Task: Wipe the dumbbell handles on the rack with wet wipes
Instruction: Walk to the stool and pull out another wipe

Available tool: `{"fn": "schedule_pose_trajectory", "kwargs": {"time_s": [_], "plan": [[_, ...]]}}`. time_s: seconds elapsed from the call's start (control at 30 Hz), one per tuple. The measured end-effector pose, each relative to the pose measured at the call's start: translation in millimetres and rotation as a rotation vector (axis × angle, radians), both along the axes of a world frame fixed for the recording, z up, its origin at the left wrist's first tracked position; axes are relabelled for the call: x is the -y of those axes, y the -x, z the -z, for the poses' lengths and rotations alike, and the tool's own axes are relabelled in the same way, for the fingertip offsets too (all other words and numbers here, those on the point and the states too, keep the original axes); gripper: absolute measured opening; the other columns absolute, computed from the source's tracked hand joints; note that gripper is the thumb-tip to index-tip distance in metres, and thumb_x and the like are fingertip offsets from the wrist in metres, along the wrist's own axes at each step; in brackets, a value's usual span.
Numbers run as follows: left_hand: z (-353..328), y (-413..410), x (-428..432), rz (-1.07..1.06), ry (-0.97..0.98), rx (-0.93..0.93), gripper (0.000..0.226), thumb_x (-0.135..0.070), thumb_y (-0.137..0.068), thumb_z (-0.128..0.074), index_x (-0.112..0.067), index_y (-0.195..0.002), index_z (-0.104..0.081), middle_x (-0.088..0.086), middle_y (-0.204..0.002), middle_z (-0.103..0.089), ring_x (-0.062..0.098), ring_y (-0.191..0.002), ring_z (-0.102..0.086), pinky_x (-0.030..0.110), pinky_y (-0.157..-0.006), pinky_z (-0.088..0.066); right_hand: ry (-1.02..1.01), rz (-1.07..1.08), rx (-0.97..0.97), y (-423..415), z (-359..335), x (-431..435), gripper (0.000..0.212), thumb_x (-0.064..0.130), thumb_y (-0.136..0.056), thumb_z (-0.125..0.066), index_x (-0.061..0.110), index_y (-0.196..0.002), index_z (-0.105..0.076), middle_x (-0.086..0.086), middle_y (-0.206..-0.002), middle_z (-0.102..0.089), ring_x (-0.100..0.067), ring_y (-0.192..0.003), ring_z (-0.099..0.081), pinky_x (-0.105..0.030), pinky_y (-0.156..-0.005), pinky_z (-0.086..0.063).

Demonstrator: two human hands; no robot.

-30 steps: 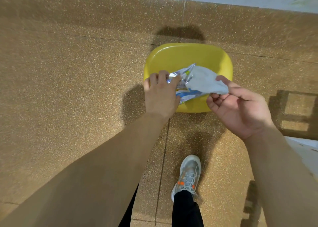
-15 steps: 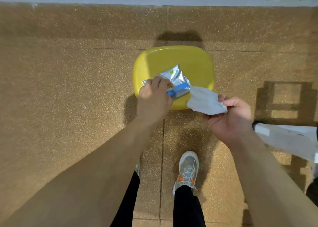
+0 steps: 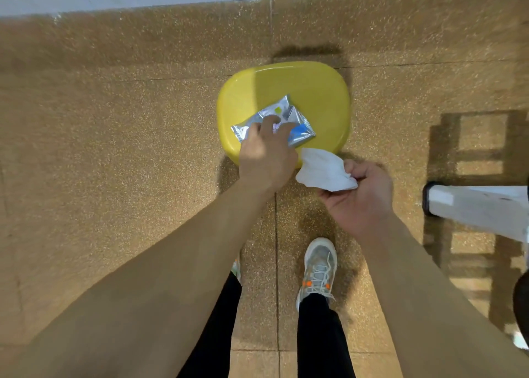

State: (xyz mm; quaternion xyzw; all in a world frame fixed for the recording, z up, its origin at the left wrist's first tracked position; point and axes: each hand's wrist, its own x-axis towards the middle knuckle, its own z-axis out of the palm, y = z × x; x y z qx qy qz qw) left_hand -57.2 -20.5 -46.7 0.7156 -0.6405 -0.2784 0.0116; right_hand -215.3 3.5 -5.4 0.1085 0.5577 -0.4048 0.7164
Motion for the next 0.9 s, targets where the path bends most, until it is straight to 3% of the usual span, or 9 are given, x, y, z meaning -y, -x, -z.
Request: {"fn": "schedule_pose_trajectory", "kwargs": {"time_s": [0.07, 0.13, 0.2, 0.37, 0.47, 0.53, 0.67, 0.8, 0.9], "plan": [[-27, 7, 2, -0.212, -0.079, -0.315, 0.027, -0.037, -0.097, -0.056, -0.029, -0.12, -0.067, -0.001, -0.134, -0.055, 0.025, -0.119, -0.053, 0.042, -0.094, -0.051, 0.002, 0.04, 0.025, 1, -8, 0, 0.006, 0.009, -0.063, -0.041, 0.014, -0.064, -0.038, -0.004, -0.076, -0.048, -0.028, -0.082, -0.058, -0.034, -0.067, -0.05], [-59, 17, 1, -0.477, -0.491, -0.751, 0.039, -0.055, -0.096, -0.055, -0.022, -0.113, -0.069, 0.003, -0.119, -0.064, 0.022, -0.103, -0.062, 0.04, -0.093, -0.053, -0.009, 0.067, 0.035, 4, -18, 3, 0.005, 0.008, -0.064, -0.041, 0.014, -0.063, -0.04, -0.006, -0.076, -0.051, -0.03, -0.083, -0.058, -0.038, -0.077, -0.05], [-78, 22, -7, -0.573, -0.645, -0.926, 0.053, -0.06, -0.084, -0.066, -0.017, -0.113, -0.07, 0.006, -0.105, -0.068, 0.021, -0.088, -0.064, 0.036, -0.079, -0.055, -0.021, 0.064, 0.015, 9, -33, 6, 0.006, 0.008, -0.064, -0.042, 0.013, -0.061, -0.044, -0.005, -0.071, -0.052, -0.029, -0.081, -0.056, -0.042, -0.085, -0.045], [-117, 28, -13, -0.655, -0.406, -0.872, 0.013, -0.022, -0.09, -0.075, -0.016, -0.1, -0.068, 0.001, -0.09, -0.064, 0.015, -0.073, -0.059, 0.021, -0.052, -0.045, 0.008, -0.07, -0.089, 26, -71, 11, 0.018, 0.012, -0.091, -0.045, 0.009, -0.083, -0.061, -0.004, -0.075, -0.062, -0.022, -0.074, -0.057, -0.034, -0.069, -0.046], [-144, 37, -3, -0.63, -0.426, -0.935, 0.011, -0.022, -0.089, -0.076, -0.018, -0.095, -0.068, 0.001, -0.087, -0.065, 0.017, -0.071, -0.06, 0.025, -0.055, -0.046, 0.065, -0.2, -0.061, 40, -93, 7, 0.02, 0.024, -0.091, -0.059, 0.011, -0.1, -0.072, -0.006, -0.091, -0.065, -0.02, -0.074, -0.058, -0.031, -0.062, -0.043], [-161, 42, 3, -0.603, -0.429, -0.969, 0.014, -0.025, -0.084, -0.078, -0.021, -0.093, -0.068, 0.002, -0.086, -0.067, 0.018, -0.071, -0.062, 0.027, -0.057, -0.048, 0.111, -0.215, -0.037, 49, -107, 0, 0.025, 0.027, -0.095, -0.059, 0.011, -0.111, -0.07, -0.004, -0.087, -0.064, -0.017, -0.069, -0.056, -0.029, -0.059, -0.04], [-200, 51, 13, -0.597, -0.547, -1.062, 0.005, -0.014, -0.095, -0.068, -0.015, -0.097, -0.063, -0.001, -0.073, -0.062, 0.011, -0.054, -0.054, 0.019, -0.041, -0.039, 0.173, -0.184, -0.186, 63, -131, -18, 0.017, 0.017, -0.101, -0.051, 0.012, -0.102, -0.067, 0.002, -0.066, -0.061, -0.015, -0.055, -0.049, -0.028, -0.052, -0.037], [-236, 64, 7, -0.583, -0.681, -0.981, 0.007, -0.009, -0.095, -0.067, -0.014, -0.092, -0.063, -0.005, -0.059, -0.061, 0.005, -0.043, -0.049, 0.013, -0.038, -0.036, 0.195, -0.171, -0.342, 73, -152, -47, 0.009, 0.016, -0.095, -0.066, 0.015, -0.093, -0.075, -0.006, -0.076, -0.066, -0.024, -0.066, -0.056, -0.032, -0.058, -0.044], [-253, 76, -7, -0.558, -0.756, -0.868, 0.009, -0.012, -0.093, -0.069, -0.016, -0.09, -0.062, -0.003, -0.066, -0.059, 0.003, -0.042, -0.048, 0.013, -0.037, -0.036, 0.164, -0.134, -0.518, 81, -176, -77, 0.005, 0.014, -0.093, -0.07, 0.015, -0.093, -0.074, -0.009, -0.084, -0.064, -0.026, -0.077, -0.054, -0.035, -0.065, -0.039]]}}
